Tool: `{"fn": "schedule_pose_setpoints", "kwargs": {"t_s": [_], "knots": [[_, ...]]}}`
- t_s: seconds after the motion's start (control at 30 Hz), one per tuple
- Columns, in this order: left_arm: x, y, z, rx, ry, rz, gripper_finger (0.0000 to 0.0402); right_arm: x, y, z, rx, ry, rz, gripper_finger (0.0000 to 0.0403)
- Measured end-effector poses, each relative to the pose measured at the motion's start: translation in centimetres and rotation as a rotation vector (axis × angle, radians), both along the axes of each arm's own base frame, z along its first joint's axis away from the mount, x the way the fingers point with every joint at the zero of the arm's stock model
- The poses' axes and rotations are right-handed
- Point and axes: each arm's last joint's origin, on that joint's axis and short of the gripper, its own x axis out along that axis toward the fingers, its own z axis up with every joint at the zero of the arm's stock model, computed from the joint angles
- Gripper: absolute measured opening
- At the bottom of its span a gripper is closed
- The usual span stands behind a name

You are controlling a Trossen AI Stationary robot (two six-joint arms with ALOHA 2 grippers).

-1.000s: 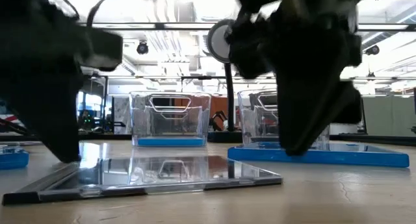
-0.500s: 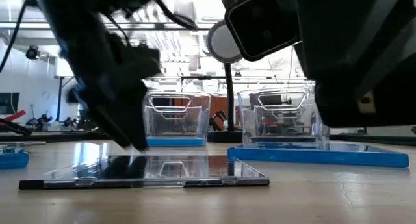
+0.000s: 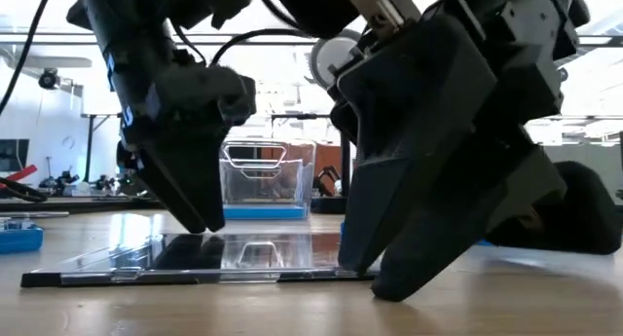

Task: Pick & place jewel cases by type
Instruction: Put the black CD case into the right transparent bin

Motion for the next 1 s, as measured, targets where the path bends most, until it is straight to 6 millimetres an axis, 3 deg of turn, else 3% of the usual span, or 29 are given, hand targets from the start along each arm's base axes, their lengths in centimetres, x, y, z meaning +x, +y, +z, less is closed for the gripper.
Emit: {"fn": "schedule_pose_setpoints", "kwargs": {"t_s": [0.37, 0.57, 0.83, 1.0], "knots": [[1.0, -1.3, 1.2, -0.215, -0.058, -0.211, 0.0214, -0.3, 0.1, 0.1, -0.028, 0.016, 0.046, 0.0098], [1.1, -1.0, 1.6, -0.267, -0.083, -0.177, 0.0214, -1.1, 1.6, 0.2, -0.044, 0.009, 0.101, 0.0098], [2.0, -1.3, 2.6, -0.377, -0.185, -0.194, 0.0214, -1.5, 2.1, 0.1, -0.03, 0.018, 0.168, 0.0098], [2.6, -1.6, 3.9, -0.446, -0.283, -0.209, 0.0214, -2.3, 3.3, 0.0, -0.049, 0.015, 0.259, 0.0098]]}}
